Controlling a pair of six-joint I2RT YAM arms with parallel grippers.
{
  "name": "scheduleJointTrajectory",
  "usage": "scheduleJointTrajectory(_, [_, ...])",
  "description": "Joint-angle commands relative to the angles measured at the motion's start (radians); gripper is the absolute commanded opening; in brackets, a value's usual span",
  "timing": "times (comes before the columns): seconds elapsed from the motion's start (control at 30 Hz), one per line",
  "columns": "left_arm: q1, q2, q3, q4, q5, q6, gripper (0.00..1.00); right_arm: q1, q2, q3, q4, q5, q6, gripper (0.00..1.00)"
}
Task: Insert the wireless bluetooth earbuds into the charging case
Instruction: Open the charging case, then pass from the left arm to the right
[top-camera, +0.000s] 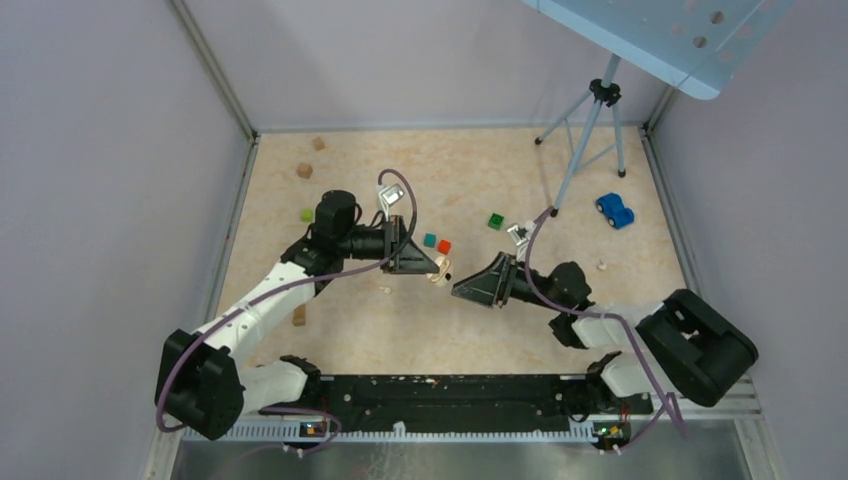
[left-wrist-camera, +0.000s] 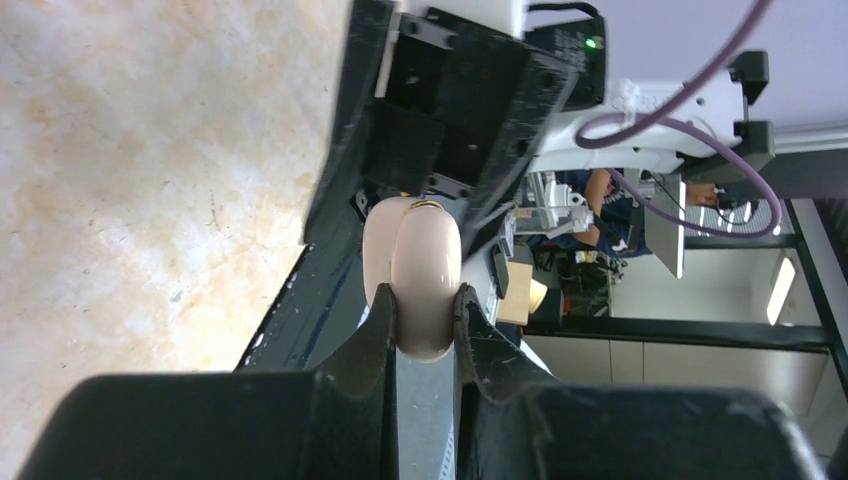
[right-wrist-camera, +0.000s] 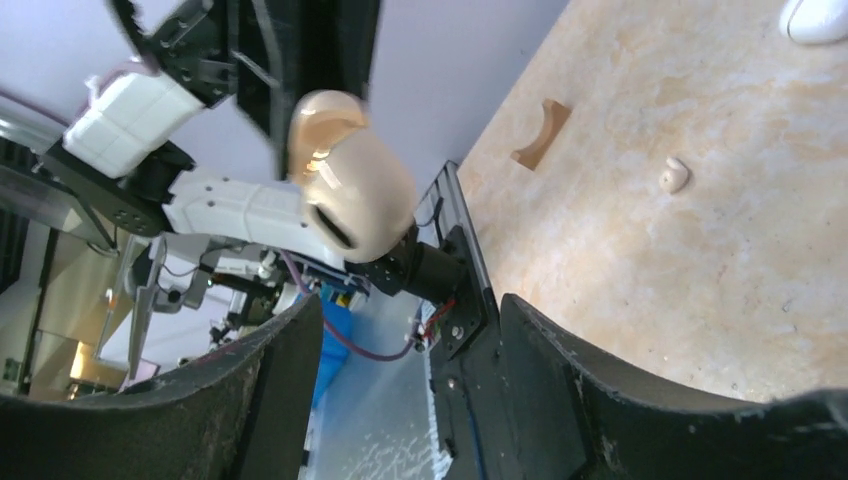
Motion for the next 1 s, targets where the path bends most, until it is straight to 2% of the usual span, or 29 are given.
scheduleJointTrajectory(0.0, [0.001, -0.04, 0.036, -0.058, -0.087, 0.056, 0.0, 0.004, -0.152, -0.035, 0.005, 0.136, 0.023, 0.66])
scheduleJointTrajectory(0.1, [0.001, -0.048, 0.037, -0.058, -0.116, 0.06, 0.0, 0.033, -0.247, -0.02, -0.12, 0.231, -0.001, 0.74])
scheduleJointTrajectory(0.33, [0.002, -0.049, 0.036, -0.063, -0.117, 0.05, 0.0, 0.083, -0.302, 0.038, -0.309, 0.414, 0.017, 0.78])
scheduleJointTrajectory(0.5, [0.001, -0.06, 0.036, -0.054, -0.124, 0.044, 0.0, 0.129, -0.24, 0.016, -0.202, 0.51, 0.117, 0.78])
scheduleJointTrajectory(0.8, [0.001, -0.047, 0.035, -0.042, -0.109, 0.035, 0.0, 0.163, 0.02, 0.008, 0.181, 0.488, 0.226, 0.79])
scheduleJointTrajectory(0.97, [0.001, -0.054, 0.035, -0.049, -0.111, 0.04, 0.0, 0.172, 0.119, 0.021, 0.302, 0.478, 0.259, 0.76])
